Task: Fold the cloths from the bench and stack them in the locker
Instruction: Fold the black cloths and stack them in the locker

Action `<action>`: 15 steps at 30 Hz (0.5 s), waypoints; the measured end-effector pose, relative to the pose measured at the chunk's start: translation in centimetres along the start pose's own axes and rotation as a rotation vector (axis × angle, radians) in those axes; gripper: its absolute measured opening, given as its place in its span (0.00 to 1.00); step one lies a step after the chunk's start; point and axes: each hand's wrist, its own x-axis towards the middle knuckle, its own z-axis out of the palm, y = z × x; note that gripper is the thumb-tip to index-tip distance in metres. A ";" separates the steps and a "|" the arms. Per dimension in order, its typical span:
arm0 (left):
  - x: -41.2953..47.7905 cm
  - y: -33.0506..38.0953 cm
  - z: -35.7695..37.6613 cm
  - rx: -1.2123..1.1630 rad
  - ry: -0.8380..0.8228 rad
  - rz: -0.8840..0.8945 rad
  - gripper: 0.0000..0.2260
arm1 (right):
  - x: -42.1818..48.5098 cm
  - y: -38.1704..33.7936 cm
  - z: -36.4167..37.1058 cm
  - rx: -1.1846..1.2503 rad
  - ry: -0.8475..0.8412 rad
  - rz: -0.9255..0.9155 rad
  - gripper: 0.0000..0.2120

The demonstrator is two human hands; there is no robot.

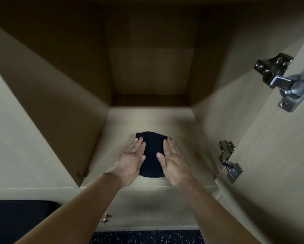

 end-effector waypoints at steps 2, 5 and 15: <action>-0.4 0.7 -0.9 0.033 -0.013 -0.018 0.25 | 0.0 -0.4 -0.8 -0.012 -0.004 0.013 0.28; -1.9 1.7 -2.7 0.047 0.035 -0.041 0.26 | -0.4 -1.4 -2.8 -0.046 0.110 0.029 0.24; -12.6 3.8 -11.2 0.180 0.111 -0.160 0.27 | -7.8 -9.8 -9.1 -0.132 0.198 -0.058 0.22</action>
